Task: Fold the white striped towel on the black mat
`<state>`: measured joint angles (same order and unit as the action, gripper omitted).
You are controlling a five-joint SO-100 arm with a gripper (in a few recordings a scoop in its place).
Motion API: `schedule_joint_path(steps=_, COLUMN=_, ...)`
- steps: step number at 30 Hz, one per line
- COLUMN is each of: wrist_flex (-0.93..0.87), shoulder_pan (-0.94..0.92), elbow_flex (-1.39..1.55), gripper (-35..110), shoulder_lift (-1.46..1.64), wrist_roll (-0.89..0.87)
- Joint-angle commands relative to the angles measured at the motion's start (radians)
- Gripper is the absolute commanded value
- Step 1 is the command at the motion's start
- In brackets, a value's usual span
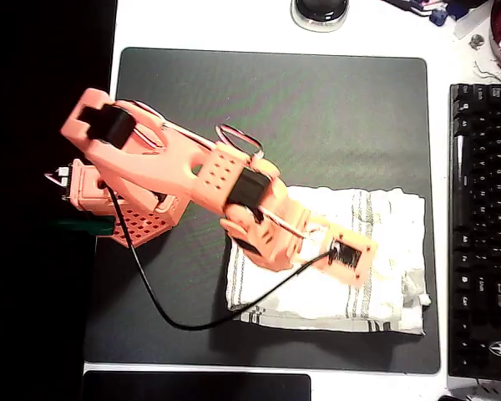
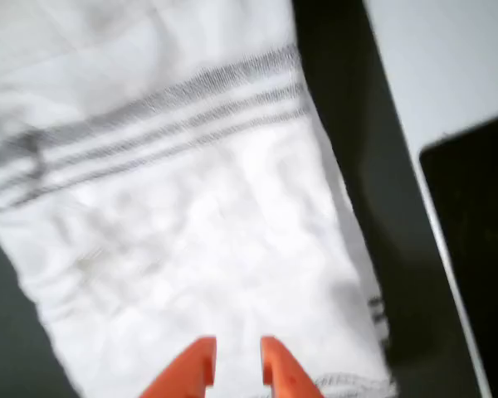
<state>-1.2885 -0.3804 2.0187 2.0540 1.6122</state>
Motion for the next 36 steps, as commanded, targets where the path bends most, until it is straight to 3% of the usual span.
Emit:
schedule_joint_path(steps=1, wrist_flex=-0.026, shoulder_pan=0.028, elbow_flex=0.044, gripper=7, shoulder_lift=0.141, wrist_roll=-0.005)
schedule_joint_path(steps=5, wrist_flex=-0.087, shoulder_pan=0.049, elbow_flex=0.104, gripper=7, shoulder_lift=0.296, wrist_roll=0.006)
schedule_joint_path(steps=17, wrist_flex=-0.505, shoulder_pan=-0.089, elbow_flex=0.011, gripper=7, shoulder_lift=0.647, wrist_roll=0.12)
schedule_joint_path(steps=25, wrist_flex=-0.508, shoulder_pan=-0.186, elbow_flex=-0.043, gripper=7, shoulder_lift=0.65, wrist_roll=0.17)
schedule_joint_path(steps=36, wrist_flex=-0.502, shoulder_pan=-0.186, elbow_flex=-0.015, gripper=6, shoulder_lift=0.572, wrist_roll=0.172)
